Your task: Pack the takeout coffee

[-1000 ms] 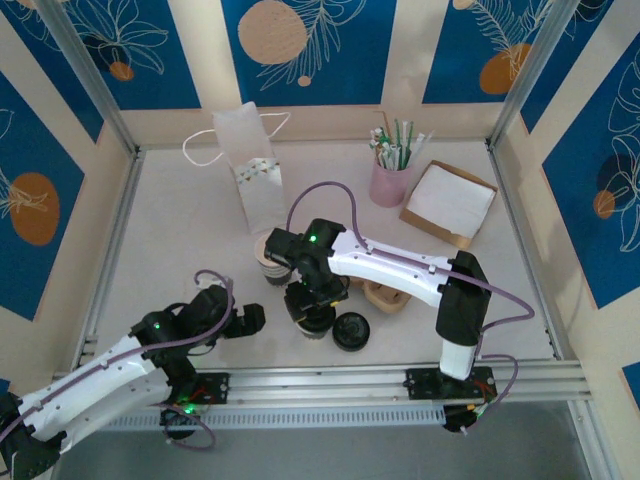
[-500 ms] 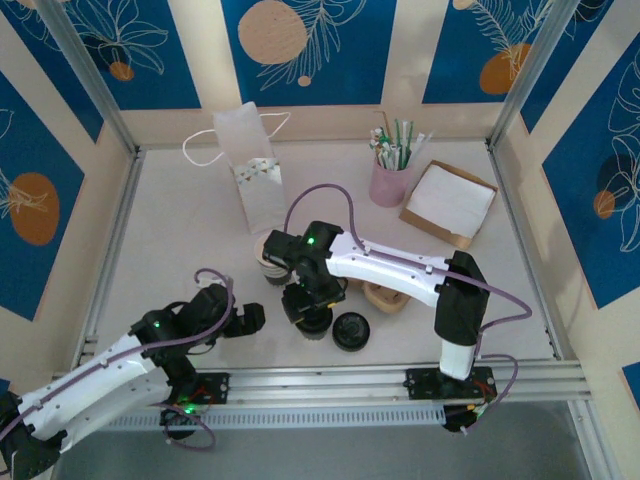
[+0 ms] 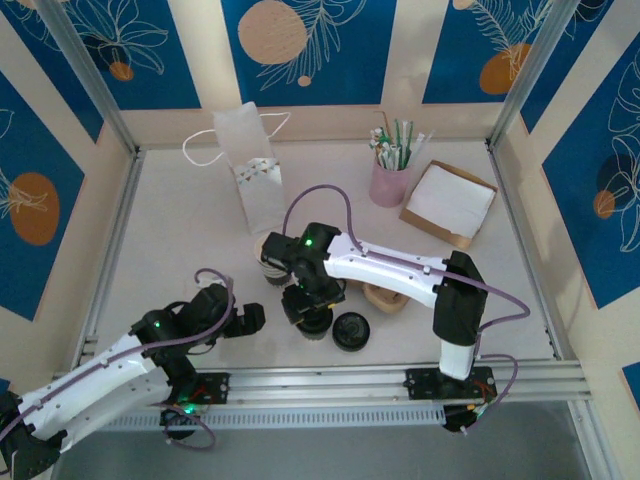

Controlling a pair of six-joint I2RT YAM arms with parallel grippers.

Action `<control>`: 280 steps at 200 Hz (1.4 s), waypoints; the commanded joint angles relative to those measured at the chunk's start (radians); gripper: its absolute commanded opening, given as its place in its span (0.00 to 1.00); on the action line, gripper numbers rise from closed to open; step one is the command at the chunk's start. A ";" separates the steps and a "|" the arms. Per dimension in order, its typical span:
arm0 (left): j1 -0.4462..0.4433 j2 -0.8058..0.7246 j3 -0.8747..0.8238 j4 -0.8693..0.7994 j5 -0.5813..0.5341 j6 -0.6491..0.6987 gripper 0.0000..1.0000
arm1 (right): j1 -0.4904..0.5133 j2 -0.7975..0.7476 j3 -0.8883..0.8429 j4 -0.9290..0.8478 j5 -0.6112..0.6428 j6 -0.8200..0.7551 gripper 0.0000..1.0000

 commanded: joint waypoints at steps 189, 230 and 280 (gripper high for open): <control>0.013 -0.015 0.030 -0.031 -0.030 0.016 1.00 | 0.042 0.120 -0.048 -0.031 0.016 0.045 0.73; 0.012 -0.015 0.035 -0.032 -0.032 0.018 1.00 | 0.045 0.112 -0.025 -0.046 0.040 0.050 0.73; 0.013 -0.013 0.041 -0.035 -0.032 0.022 1.00 | 0.049 0.072 0.009 -0.050 0.050 0.053 0.80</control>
